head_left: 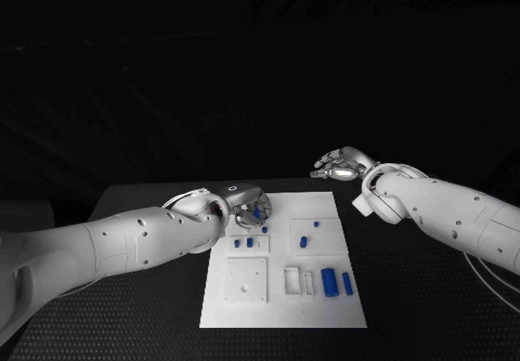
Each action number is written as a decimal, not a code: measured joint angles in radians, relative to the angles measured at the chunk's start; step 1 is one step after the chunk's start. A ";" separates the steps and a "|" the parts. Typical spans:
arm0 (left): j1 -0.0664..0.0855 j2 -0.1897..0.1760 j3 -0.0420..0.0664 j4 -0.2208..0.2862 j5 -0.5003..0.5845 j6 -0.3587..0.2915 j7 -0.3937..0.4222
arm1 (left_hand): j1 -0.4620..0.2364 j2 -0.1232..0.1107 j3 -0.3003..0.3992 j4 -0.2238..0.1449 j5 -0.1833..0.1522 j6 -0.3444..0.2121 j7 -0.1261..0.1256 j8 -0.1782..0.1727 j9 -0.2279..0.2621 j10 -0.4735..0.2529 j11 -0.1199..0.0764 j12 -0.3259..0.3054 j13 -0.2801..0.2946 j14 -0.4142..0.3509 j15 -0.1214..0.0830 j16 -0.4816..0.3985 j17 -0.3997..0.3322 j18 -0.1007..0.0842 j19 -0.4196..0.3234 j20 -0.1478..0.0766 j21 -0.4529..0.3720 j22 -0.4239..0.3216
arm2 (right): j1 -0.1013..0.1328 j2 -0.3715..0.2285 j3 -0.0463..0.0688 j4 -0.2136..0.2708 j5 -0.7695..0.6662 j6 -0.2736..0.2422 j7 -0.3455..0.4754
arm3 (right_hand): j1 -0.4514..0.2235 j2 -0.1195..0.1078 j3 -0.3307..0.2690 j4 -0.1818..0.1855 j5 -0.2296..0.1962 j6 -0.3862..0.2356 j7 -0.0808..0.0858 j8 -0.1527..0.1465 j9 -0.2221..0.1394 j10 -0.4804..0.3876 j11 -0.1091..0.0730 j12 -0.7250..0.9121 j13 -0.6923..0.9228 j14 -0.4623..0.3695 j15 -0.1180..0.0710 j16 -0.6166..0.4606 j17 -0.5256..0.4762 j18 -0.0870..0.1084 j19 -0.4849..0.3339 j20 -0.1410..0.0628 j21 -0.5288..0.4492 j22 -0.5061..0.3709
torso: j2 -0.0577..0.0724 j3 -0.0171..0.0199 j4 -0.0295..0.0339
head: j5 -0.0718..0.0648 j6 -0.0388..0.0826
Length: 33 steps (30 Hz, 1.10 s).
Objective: Assemble the parts on the task board
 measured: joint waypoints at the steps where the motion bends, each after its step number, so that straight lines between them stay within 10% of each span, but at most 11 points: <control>1: -0.001 0.005 0.000 -0.005 -0.012 0.001 -0.002 | 0.000 0.000 -0.002 0.002 -0.006 0.000 0.000 0.000 -0.002 0.000 0.000 -0.010 -0.003 0.000 0.000 0.000 0.001 0.000 0.000 0.000 0.000 0.000 | 0.000 0.001 0.000 0.000 0.000 0.000 0.000 | 0.000 0.000 0.000 0.000 0.000 0.000 0.000 0.000 0.000 0.000 0.000 0.000 0.000 0.000 0.000 0.000 0.000 0.000 0.000 0.000 0.000 0.000 | 0.000 0.0000 -0.0001 | -0.001 0.000; 18: -0.028 0.053 -0.001 -0.060 -0.129 0.052 -0.064 | -0.026 -0.048 -0.012 0.038 -0.045 -0.040 0.006 -0.036 -0.033 -0.050 0.030 -0.115 -0.057 0.001 0.027 0.008 0.010 0.003 0.013 0.005 0.000 0.000 | 0.000 0.004 0.000 0.001 0.000 0.000 0.001 | 0.000 0.000 0.000 0.000 0.000 0.000 0.000 0.000 0.000 0.000 0.000 0.000 0.000 0.000 0.000 0.000 0.000 0.000 0.000 0.000 0.000 0.001 | 0.000 0.0006 0.0006 | -0.005 -0.005; 33: -0.040 0.072 -0.001 -0.095 -0.155 0.067 -0.097 | -0.017 -0.039 -0.002 0.052 -0.045 -0.036 0.010 -0.037 -0.043 -0.044 0.034 -0.132 -0.077 0.007 0.032 0.023 0.019 0.003 0.020 0.013 0.008 0.000 | 0.000 0.005 0.000 0.004 0.000 0.000 0.001 | 0.000 0.000 0.000 0.000 0.000 0.000 0.000 0.000 0.000 0.000 0.000 -0.004 0.000 0.000 0.000 0.000 -0.001 0.001 0.004 -0.003 0.000 0.002 | -0.001 0.0010 0.0006 | -0.011 -0.008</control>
